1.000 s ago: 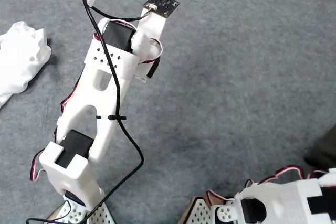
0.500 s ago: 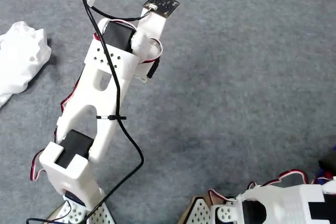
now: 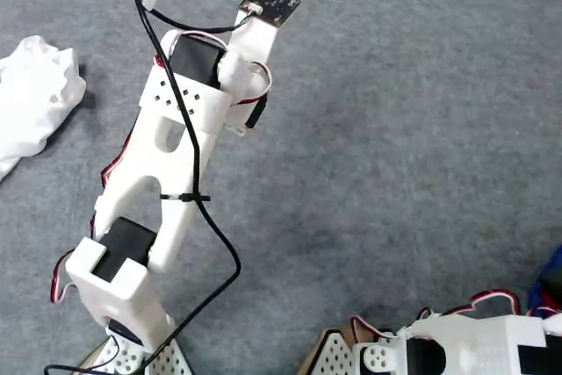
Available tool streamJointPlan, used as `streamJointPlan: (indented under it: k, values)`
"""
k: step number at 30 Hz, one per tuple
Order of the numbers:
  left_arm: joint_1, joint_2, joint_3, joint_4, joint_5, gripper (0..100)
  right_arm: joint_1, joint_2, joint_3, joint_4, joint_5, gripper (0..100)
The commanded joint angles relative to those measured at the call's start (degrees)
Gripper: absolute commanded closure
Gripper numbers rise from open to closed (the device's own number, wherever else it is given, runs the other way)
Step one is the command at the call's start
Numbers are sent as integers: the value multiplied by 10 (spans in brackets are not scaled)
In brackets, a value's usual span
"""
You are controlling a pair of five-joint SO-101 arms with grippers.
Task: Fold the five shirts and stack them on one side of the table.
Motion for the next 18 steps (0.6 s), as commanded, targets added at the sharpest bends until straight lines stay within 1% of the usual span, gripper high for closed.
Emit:
streamJointPlan:
  k: [1, 4, 6, 10, 11, 14, 16, 18]
  values:
    - [-4, -31, -23, 5, -4, 981, 13, -39, 5, 7, 7, 831]
    - [-4, -31, -22, 5, -4, 981, 22, -40, 7, 7, 7, 715]
    - [-4, -31, -25, 5, -4, 981, 22, -51, 9, 7, 7, 666]
    - [-7, -31, -26, 5, -2, 981, 20, -95, 12, 7, 5, 656]
    - [-18, -31, -27, 5, 0, 980, 17, -105, 12, 8, 4, 656]
    - [-75, -30, -34, 5, 22, 980, -13, -136, 19, 8, 3, 656]
    - [-141, -26, -39, 5, 41, 979, -48, -153, 50, 8, 3, 656]
    - [-210, -25, -38, 5, 48, 978, -99, -176, 93, 8, 3, 656]
